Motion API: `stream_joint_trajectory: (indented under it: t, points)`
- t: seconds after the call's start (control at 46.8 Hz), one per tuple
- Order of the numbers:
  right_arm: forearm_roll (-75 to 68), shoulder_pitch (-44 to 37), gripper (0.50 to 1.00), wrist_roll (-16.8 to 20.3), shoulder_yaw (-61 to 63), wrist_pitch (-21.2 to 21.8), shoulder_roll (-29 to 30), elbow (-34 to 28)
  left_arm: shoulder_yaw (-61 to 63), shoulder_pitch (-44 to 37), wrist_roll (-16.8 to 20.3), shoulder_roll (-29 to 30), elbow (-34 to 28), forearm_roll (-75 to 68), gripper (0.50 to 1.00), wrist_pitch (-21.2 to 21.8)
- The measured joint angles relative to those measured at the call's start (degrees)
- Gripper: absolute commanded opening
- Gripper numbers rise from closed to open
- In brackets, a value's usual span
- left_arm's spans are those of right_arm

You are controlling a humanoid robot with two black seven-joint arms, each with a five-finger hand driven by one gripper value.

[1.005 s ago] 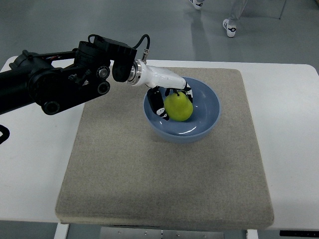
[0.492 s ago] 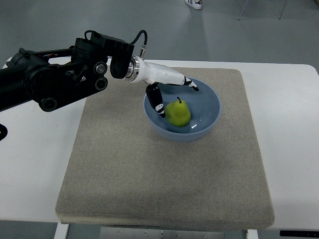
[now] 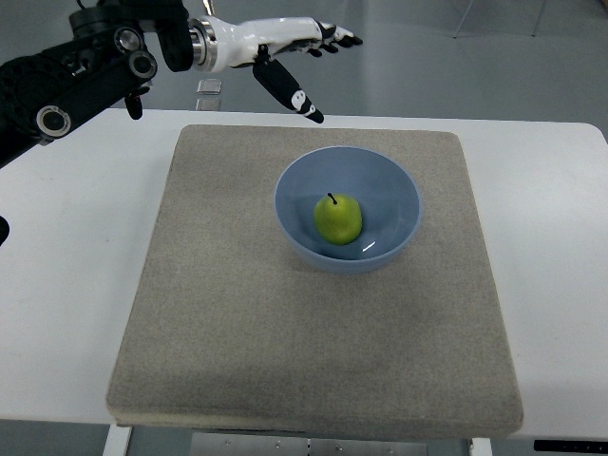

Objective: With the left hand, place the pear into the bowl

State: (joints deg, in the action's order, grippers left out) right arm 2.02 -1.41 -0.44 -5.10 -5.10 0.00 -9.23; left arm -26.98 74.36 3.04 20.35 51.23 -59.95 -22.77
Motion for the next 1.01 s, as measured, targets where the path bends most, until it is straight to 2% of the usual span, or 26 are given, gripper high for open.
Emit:
stream_joint_trajectory:
  t: [0.214, 0.449, 0.791, 0.898, 1.005]
  points:
    - [0.0, 0.01, 0.926, 0.0, 0.0, 0.0, 0.0, 0.0, -0.85, -1.46, 0.03, 0.8, -1.91, 9.52, 0.992, 0.19]
    - [0.0, 0.0, 0.924, 0.0, 0.0, 0.0, 0.0, 0.0, -2.11, -6.81, 0.03, 0.86, -7.11, 25.07, 0.992, 0.38]
    - [0.0, 0.0, 0.924, 0.0, 0.0, 0.0, 0.0, 0.01, -3.38, -11.46, 0.44, 2.67, -13.72, 39.44, 0.994, -0.58]
    - [0.0, 0.0, 0.924, 0.0, 0.0, 0.0, 0.0, 0.01, -3.38, -11.59, 0.33, 2.65, -16.7, 46.26, 0.994, -2.09]
    - [0.0, -0.01, 0.924, 0.0, 0.0, 0.0, 0.0, 0.01, -3.37, -12.57, 0.05, 2.47, -19.88, 53.43, 0.994, -6.61]
